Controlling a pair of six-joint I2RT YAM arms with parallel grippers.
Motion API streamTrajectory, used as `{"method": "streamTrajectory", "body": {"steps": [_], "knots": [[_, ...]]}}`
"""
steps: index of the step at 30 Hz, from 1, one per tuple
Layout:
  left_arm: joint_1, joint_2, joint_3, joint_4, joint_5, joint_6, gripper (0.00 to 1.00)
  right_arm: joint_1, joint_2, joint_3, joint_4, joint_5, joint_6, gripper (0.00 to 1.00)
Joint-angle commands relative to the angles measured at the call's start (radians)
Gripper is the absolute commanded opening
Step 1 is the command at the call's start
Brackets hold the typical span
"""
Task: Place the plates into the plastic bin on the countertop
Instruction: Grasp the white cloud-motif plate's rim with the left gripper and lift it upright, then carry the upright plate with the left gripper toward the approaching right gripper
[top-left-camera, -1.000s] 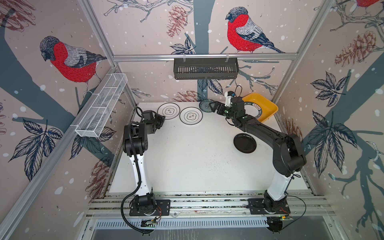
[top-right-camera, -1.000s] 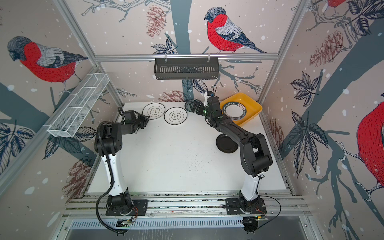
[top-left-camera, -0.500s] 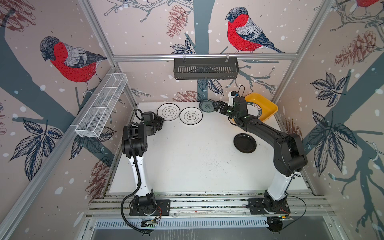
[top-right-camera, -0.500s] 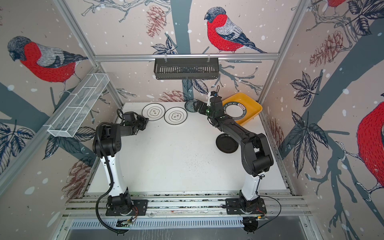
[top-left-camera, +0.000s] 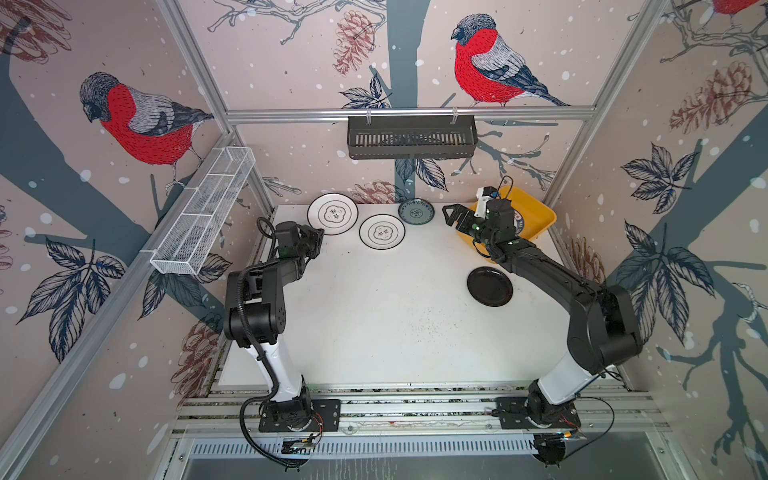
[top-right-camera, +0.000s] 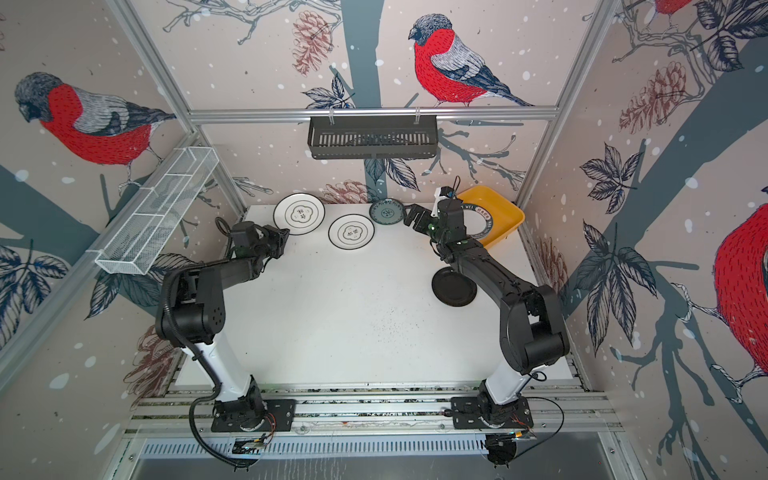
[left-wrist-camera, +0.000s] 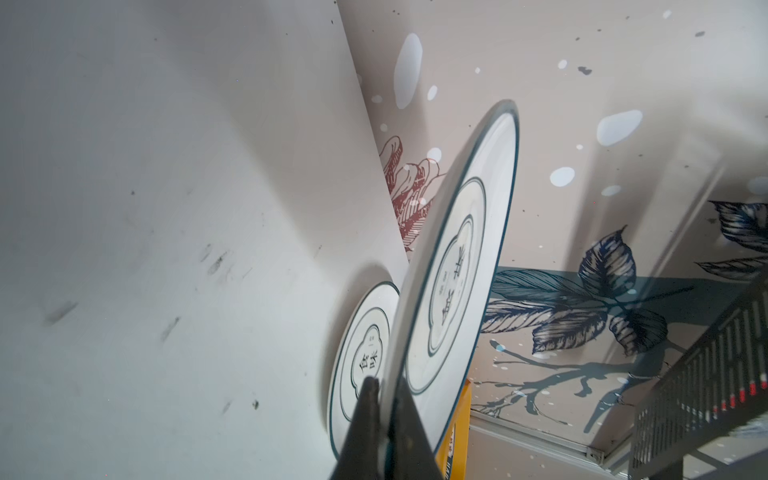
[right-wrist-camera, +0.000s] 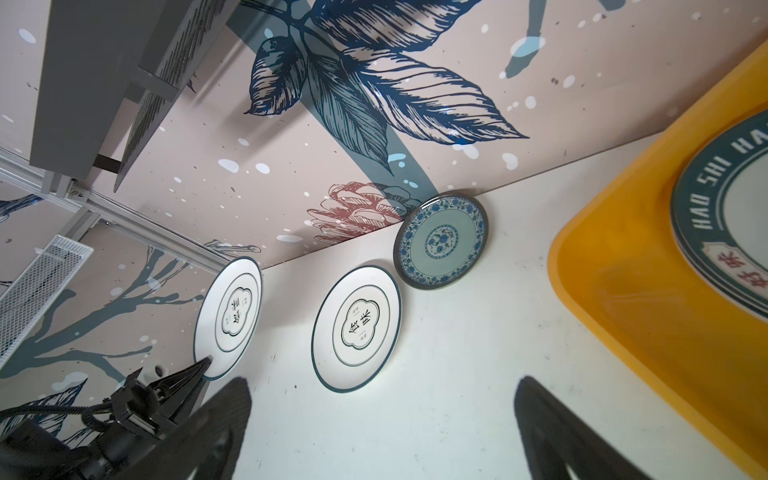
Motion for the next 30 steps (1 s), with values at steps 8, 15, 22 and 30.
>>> {"method": "streamTrajectory", "body": {"steps": [8, 15, 22, 30], "knots": [[-0.124, -0.211, -0.066, -0.068, 0.049, 0.083, 0.03, -0.068, -0.181, -0.150, -0.016, -0.062, -0.008, 1.00], [-0.221, -0.270, 0.003, -0.252, 0.106, 0.194, 0.01, -0.084, -0.276, -0.213, -0.066, -0.112, 0.017, 1.00], [-0.336, -0.289, 0.043, -0.331, 0.126, 0.250, 0.01, -0.070, -0.318, -0.263, 0.004, -0.257, 0.051, 1.00], [-0.425, -0.230, 0.101, -0.326, 0.174, 0.255, 0.01, -0.013, -0.284, -0.261, 0.020, -0.309, 0.066, 1.00]]}}
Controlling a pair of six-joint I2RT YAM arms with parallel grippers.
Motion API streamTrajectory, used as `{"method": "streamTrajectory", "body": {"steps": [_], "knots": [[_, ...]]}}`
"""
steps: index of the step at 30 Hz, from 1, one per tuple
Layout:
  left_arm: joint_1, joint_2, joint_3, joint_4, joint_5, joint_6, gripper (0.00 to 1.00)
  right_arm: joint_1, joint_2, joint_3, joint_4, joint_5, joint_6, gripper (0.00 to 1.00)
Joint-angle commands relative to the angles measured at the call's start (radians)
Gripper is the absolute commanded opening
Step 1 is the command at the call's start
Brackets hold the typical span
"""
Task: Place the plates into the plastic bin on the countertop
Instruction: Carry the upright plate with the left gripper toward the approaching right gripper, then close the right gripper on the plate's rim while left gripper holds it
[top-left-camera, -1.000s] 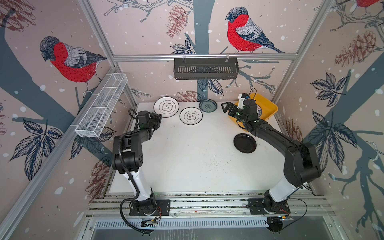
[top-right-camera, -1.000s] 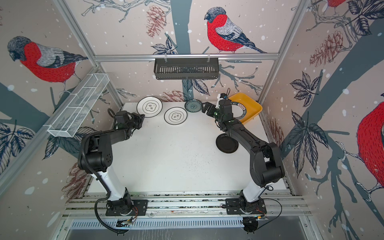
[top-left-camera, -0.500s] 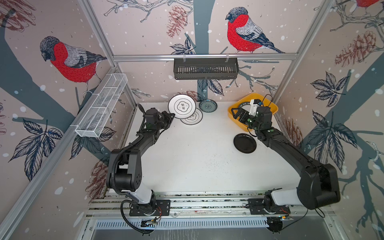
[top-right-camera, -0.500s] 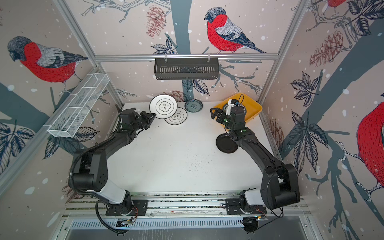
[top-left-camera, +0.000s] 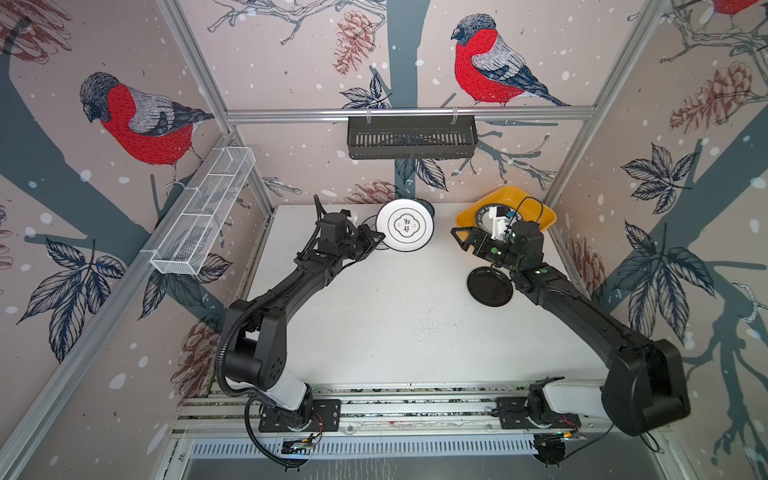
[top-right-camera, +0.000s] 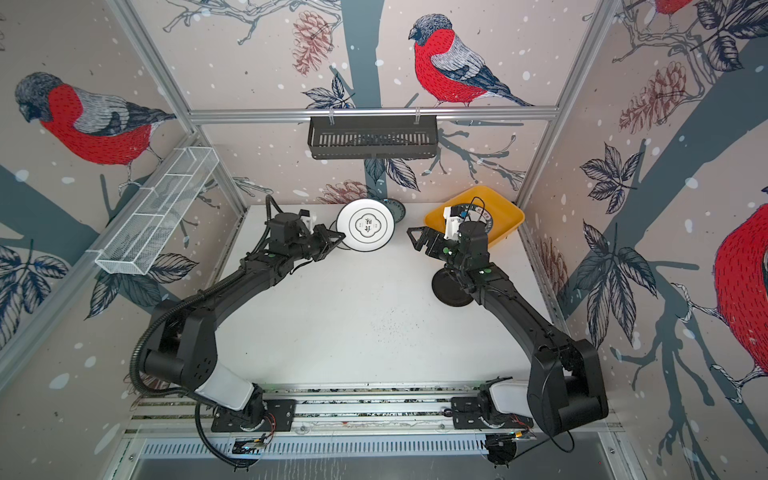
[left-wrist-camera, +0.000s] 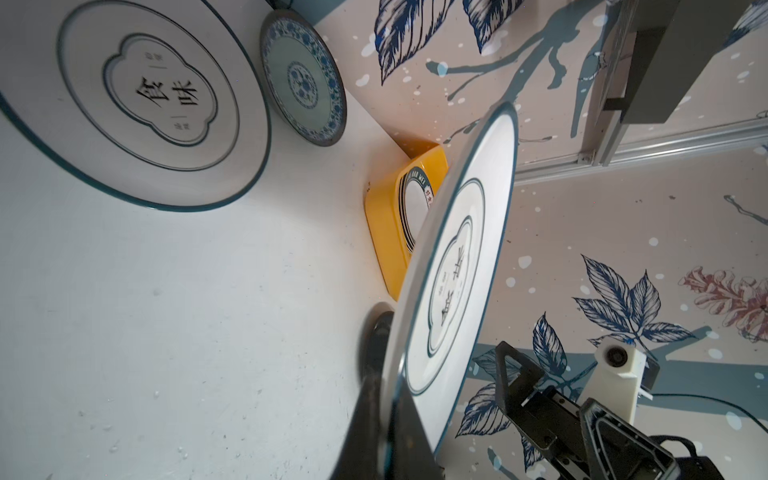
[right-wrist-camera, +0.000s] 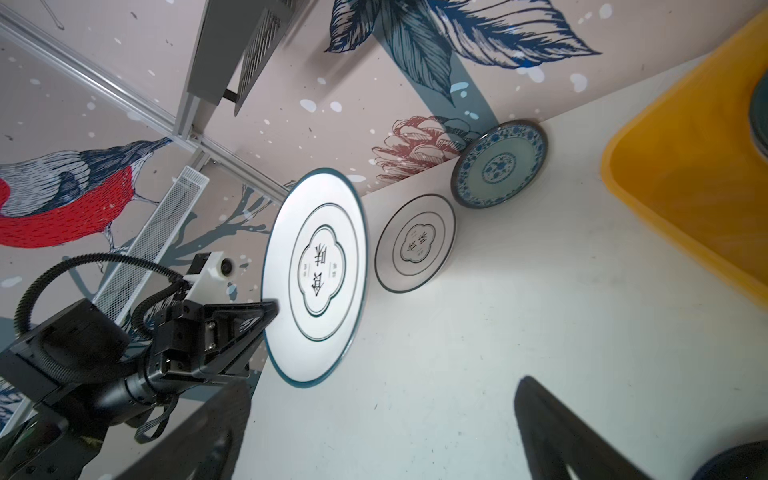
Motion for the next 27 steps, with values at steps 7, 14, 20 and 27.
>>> {"method": "streamTrajectory", "body": {"steps": [7, 14, 20, 27], "knots": [[-0.049, 0.074, 0.104, 0.028, 0.081, 0.022, 0.01, 0.030, 0.071, 0.025, 0.031, -0.043, 0.035, 0.89], [-0.083, 0.099, 0.127, 0.039, 0.094, 0.023, 0.01, 0.033, 0.099, 0.027, 0.049, -0.024, 0.065, 0.69], [-0.108, 0.087, 0.108, 0.076, 0.089, 0.005, 0.01, 0.027, 0.085, 0.003, 0.084, 0.001, 0.095, 0.54], [-0.127, 0.077, 0.089, 0.112, 0.067, -0.018, 0.01, 0.020, 0.091, 0.005, 0.088, 0.030, 0.121, 0.31]]}}
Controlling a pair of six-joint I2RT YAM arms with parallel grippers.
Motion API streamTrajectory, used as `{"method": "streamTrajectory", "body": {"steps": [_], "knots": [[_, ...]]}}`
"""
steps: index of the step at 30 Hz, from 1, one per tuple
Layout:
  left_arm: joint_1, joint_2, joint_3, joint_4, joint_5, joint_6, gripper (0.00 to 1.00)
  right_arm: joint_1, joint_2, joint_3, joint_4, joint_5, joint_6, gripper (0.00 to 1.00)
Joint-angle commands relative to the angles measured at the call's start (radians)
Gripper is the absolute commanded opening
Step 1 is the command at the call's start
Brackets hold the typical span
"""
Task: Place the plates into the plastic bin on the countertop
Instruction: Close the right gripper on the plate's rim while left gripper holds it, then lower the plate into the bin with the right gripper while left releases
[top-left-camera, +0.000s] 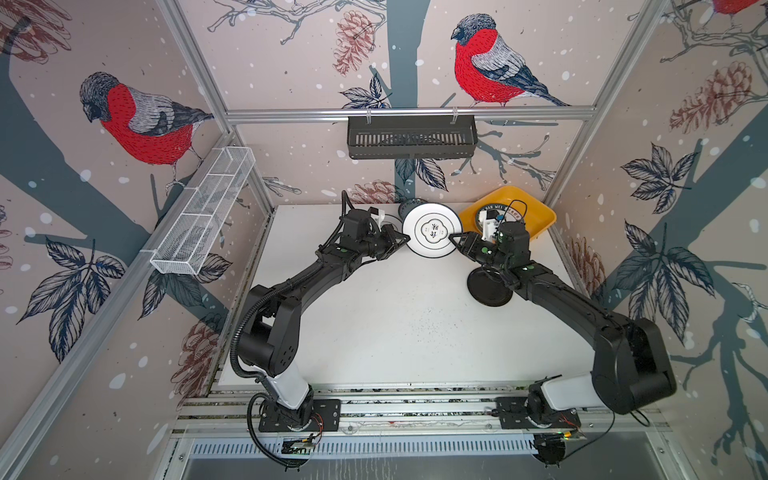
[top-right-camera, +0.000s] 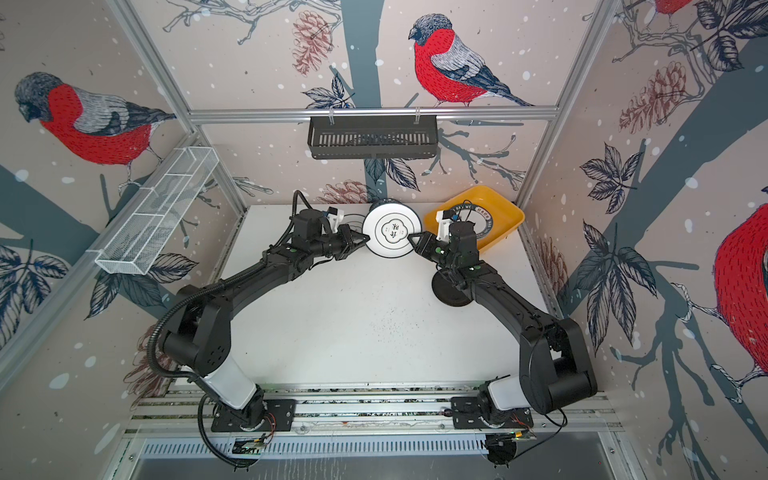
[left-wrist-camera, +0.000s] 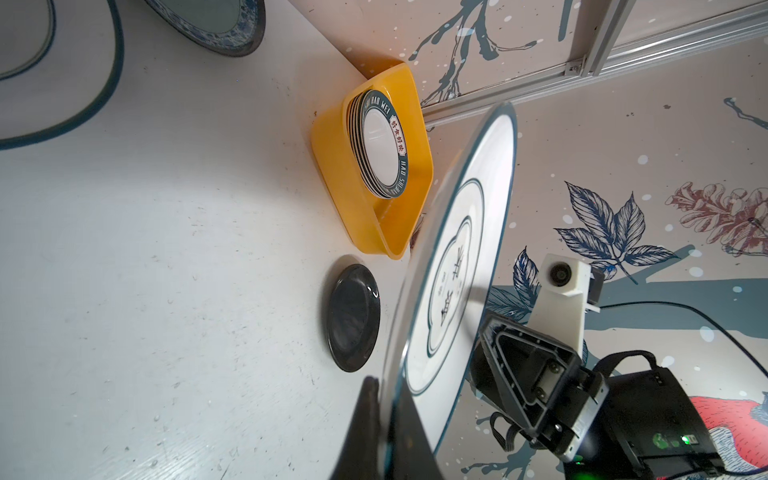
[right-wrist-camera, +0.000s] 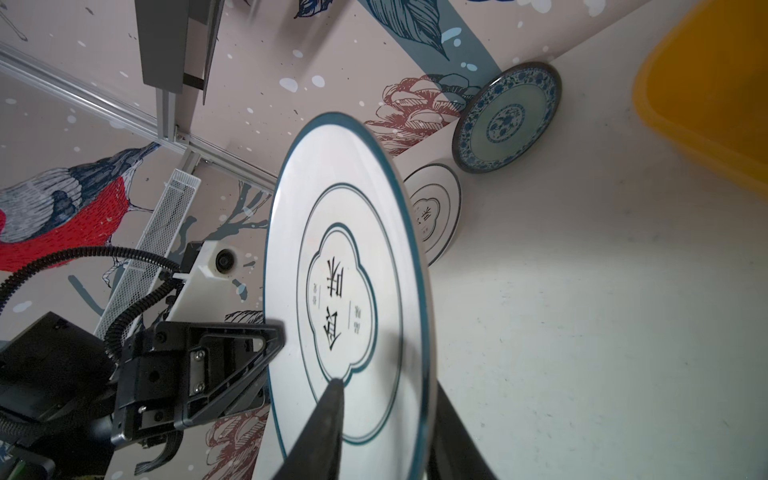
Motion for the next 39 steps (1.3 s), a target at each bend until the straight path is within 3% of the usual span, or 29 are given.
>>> {"method": "streamTrajectory", "body": {"steps": [1, 3, 11, 15, 24, 29, 39], "knots": [[-0.005, -0.019, -0.011, 0.091, -0.008, -0.018, 0.02, -0.004, -0.004, -0.003, 0.038, 0.022, 0.017, 0.28], [-0.007, -0.025, -0.014, 0.095, -0.015, -0.021, 0.01, -0.009, -0.006, -0.008, 0.031, 0.022, 0.017, 0.21], [-0.010, -0.022, -0.009, 0.098, -0.021, -0.028, 0.04, -0.036, -0.026, -0.047, 0.054, 0.025, 0.041, 0.08], [-0.014, -0.022, -0.004, 0.104, -0.025, -0.028, 0.20, -0.046, -0.023, -0.044, 0.052, 0.022, 0.046, 0.03], [-0.015, -0.047, 0.002, 0.106, -0.083, 0.026, 0.73, -0.092, -0.029, -0.045, 0.023, 0.011, 0.054, 0.02], [-0.015, -0.056, 0.019, 0.070, -0.133, 0.088, 0.83, -0.146, -0.053, -0.061, 0.002, 0.018, 0.058, 0.02], [-0.016, -0.038, 0.027, 0.139, -0.129, 0.120, 0.90, -0.346, 0.026, -0.034, -0.025, 0.064, 0.087, 0.02]]}}
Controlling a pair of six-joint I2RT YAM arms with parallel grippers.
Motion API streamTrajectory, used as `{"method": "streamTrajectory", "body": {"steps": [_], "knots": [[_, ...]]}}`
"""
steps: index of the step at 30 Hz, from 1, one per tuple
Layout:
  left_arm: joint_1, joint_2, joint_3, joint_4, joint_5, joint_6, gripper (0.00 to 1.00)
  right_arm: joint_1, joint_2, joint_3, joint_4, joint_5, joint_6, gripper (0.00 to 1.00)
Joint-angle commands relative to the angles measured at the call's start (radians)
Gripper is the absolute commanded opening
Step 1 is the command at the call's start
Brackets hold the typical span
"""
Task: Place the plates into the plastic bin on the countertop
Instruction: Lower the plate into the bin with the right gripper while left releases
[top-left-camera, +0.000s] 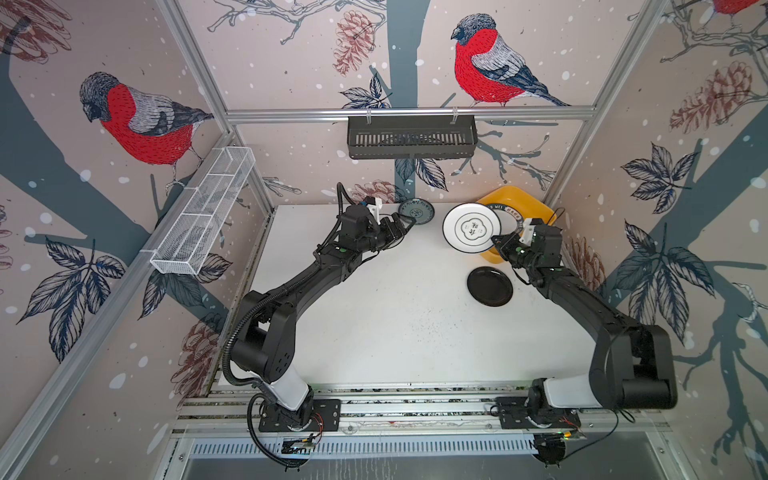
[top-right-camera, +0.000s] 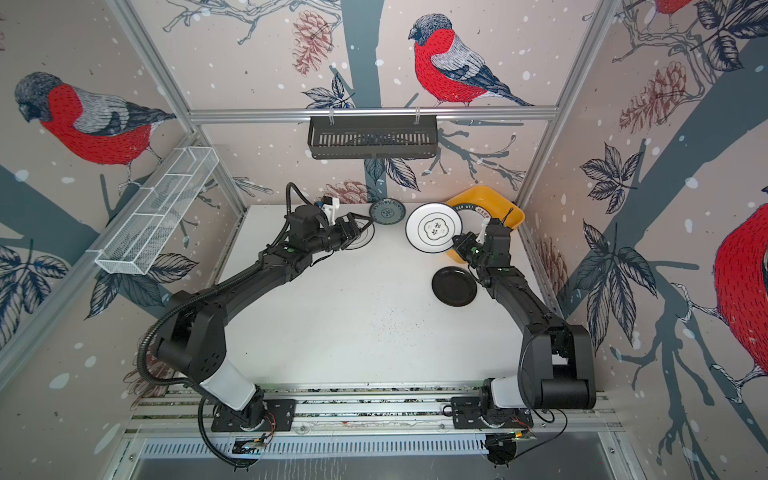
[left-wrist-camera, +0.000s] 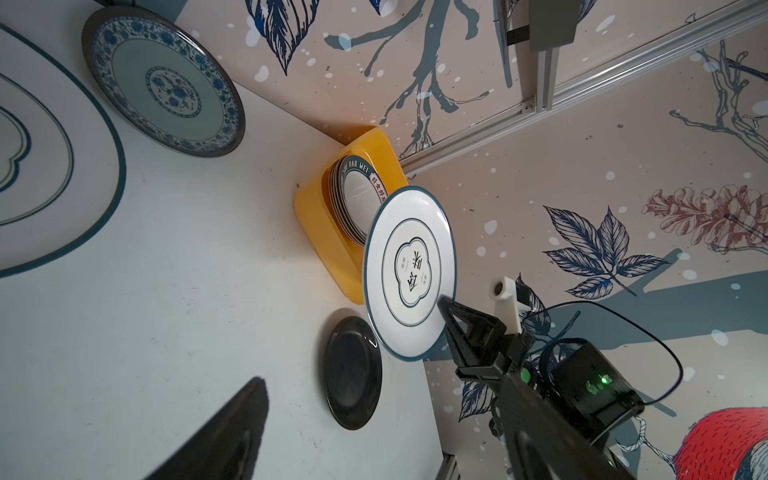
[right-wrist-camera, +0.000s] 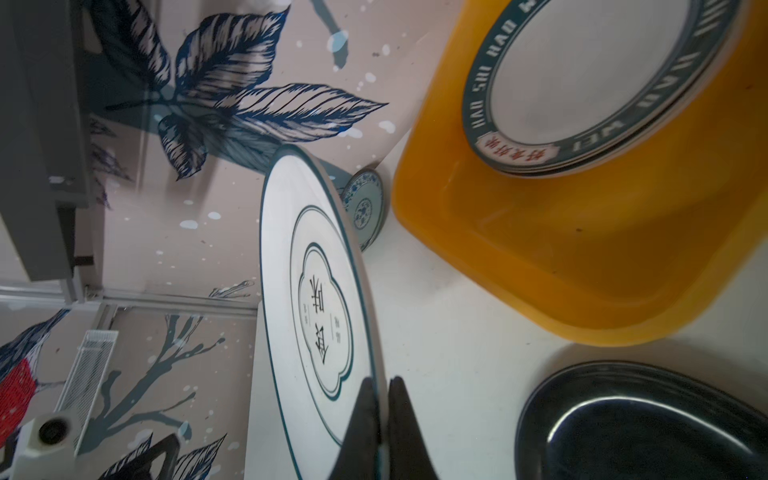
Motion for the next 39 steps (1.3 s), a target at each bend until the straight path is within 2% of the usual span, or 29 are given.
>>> {"method": "streamTrajectory", "body": {"steps": [1, 7, 12, 25, 39], "knots": [[-0.002, 0.006, 0.008, 0.083, -0.004, 0.039, 0.90, -0.043, 0.033, 0.031, 0.023, 0.014, 0.012, 0.02], [-0.002, 0.055, 0.063, 0.075, -0.009, 0.082, 0.96, -0.107, 0.141, 0.110, 0.021, 0.030, 0.023, 0.02], [-0.002, 0.108, 0.123, 0.079, 0.011, 0.112, 0.96, -0.134, 0.248, 0.175, 0.051, 0.034, 0.062, 0.02], [0.001, 0.183, 0.299, -0.045, -0.077, 0.292, 0.96, -0.149, 0.508, 0.378, 0.064, 0.106, 0.141, 0.02], [0.050, 0.282, 0.424, -0.094, -0.040, 0.302, 0.96, -0.149, 0.649, 0.510, 0.025, 0.180, 0.164, 0.02]]}}
